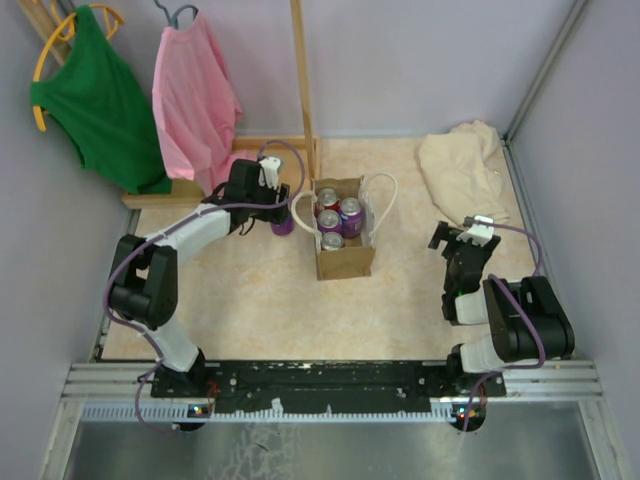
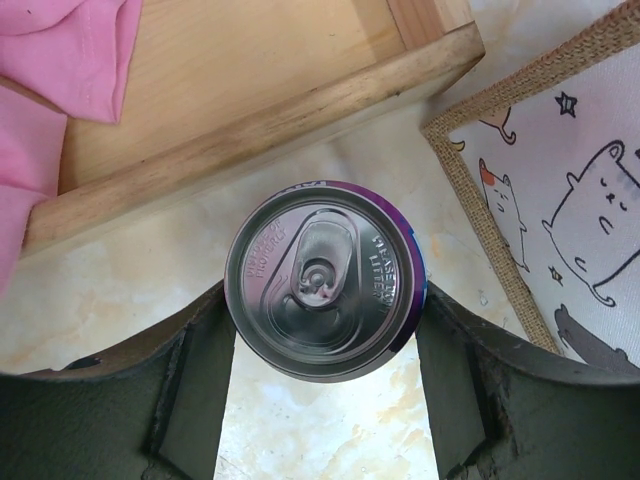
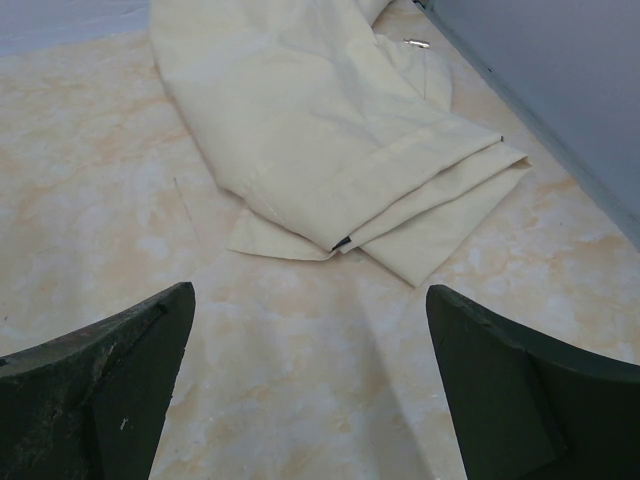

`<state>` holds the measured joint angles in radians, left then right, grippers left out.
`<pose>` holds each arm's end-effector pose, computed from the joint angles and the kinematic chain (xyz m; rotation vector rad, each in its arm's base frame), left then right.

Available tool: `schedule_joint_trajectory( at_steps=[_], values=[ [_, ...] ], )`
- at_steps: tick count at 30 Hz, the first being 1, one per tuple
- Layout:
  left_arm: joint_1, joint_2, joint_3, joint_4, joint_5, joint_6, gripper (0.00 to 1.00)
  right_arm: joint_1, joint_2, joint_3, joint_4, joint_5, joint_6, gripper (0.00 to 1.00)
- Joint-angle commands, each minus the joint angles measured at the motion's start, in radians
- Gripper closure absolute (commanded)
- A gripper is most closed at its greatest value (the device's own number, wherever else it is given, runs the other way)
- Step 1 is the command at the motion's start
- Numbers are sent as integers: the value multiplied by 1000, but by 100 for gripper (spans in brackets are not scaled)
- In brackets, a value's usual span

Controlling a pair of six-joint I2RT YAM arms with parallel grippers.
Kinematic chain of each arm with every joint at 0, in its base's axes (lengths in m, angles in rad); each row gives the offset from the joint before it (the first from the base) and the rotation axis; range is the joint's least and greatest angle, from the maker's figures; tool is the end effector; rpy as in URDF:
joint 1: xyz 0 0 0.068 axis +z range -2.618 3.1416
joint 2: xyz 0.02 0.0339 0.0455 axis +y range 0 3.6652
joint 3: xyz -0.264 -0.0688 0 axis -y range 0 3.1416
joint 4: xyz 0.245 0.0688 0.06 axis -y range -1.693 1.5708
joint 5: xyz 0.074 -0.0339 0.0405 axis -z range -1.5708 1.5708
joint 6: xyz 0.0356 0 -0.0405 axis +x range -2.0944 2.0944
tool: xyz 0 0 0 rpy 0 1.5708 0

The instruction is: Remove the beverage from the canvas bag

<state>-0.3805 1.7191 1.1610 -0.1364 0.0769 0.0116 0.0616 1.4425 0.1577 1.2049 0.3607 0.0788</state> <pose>0.3544 -0.1447 0.2257 0.4840 2.2265 -0.2819 0.2202 0.0010 0.1486 0.2877 1.6237 -0.1905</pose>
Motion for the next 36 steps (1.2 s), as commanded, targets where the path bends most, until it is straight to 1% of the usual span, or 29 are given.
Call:
schedule_joint_trajectory(
  at_steps=[1,2,3,6,8,10,11,14,18,20,22,28,31,36],
  values=[
    [-13,-3,17,45,-18,-1,100,1,3,7,44,5,-15,1],
    [-16,-3,17,37,-23,-1,100,1,4,8,44,5,-15,1],
    [-18,-3,17,27,-28,-1,97,1,4,8,44,5,-14,1],
    [-26,-5,16,-2,-27,1,82,1,4,8,44,4,-14,1],
    [-34,-13,10,-17,-29,1,73,1,4,8,44,5,-14,1],
    [-43,-24,-1,-22,-38,-1,53,1,4,8,44,5,-14,1],
    [-46,-29,-8,-23,-41,-5,46,1,4,8,44,5,-15,1],
    [-50,-45,-25,-22,-39,-12,31,1,4,8,45,5,-15,1],
    [-49,-66,-34,-25,-32,-23,14,2,4,8,44,5,-14,1],
    [-50,-71,-33,-28,-36,-21,7,1,3,8,44,5,-15,1],
    [-49,-72,-27,-38,-36,-20,1,1,4,8,44,6,-15,1],
    [-51,-106,-19,-45,-48,-22,1,2,4,8,44,5,-16,1],
    [-52,-156,27,-52,-76,-11,1,1,4,8,44,5,-16,1],
    [-58,-257,146,-59,-69,27,1,1,4,8,44,5,-15,1]
  ],
)
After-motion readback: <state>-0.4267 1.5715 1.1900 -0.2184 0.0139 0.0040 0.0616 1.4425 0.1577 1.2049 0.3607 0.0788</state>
